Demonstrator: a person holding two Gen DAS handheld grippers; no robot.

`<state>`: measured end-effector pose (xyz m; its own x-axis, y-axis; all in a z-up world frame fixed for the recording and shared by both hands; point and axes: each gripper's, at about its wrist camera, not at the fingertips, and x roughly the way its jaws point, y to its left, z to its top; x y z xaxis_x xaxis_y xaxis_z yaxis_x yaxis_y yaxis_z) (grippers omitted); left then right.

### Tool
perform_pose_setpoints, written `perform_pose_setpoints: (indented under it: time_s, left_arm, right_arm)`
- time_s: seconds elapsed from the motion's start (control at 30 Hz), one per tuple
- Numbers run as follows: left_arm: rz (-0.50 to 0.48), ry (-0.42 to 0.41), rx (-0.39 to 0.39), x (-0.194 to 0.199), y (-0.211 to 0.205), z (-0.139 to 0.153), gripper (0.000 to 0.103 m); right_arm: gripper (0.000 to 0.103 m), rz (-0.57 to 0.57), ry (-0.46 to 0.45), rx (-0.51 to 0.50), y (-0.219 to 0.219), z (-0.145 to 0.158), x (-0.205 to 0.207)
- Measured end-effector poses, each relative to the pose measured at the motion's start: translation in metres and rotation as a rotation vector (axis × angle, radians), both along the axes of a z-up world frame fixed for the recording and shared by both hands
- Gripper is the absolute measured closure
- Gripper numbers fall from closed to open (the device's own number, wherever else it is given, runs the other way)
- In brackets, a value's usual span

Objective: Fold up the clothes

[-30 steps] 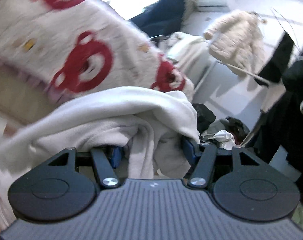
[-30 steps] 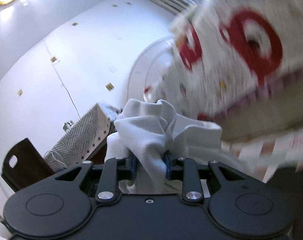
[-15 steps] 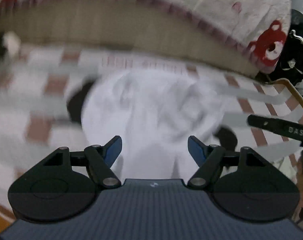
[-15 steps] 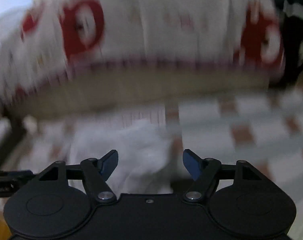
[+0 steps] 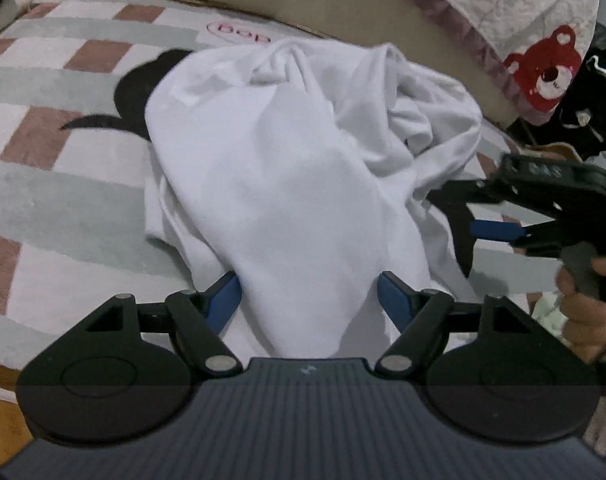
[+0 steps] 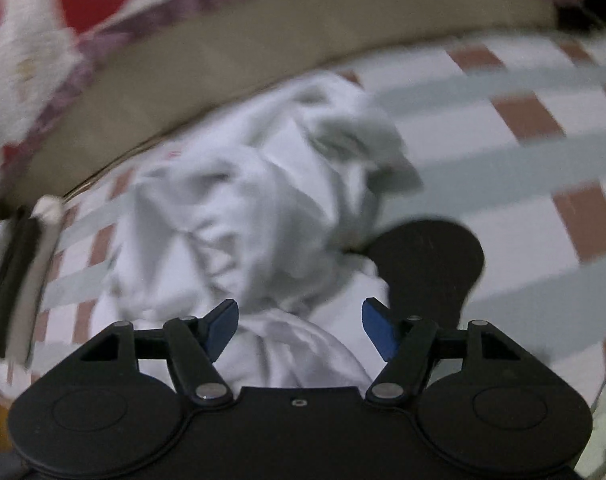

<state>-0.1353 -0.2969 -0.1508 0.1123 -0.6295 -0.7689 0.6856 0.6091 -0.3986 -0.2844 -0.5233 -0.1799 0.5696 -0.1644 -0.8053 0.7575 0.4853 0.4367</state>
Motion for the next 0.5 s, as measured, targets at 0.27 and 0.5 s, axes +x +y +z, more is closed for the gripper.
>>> perform_pose_setpoints:
  time_s: [0.27, 0.5]
  left_arm:
    - [0.07, 0.003, 0.031, 0.012, -0.007, -0.001, 0.028]
    - [0.085, -0.104, -0.031, 0.011, 0.0, 0.029, 0.028]
  right_arm:
    - [0.084, -0.019, 0.03, -0.008, -0.011, -0.022, 0.013]
    - [0.101, 0.0, 0.055, -0.224, 0.009, 0.012, 0.009]
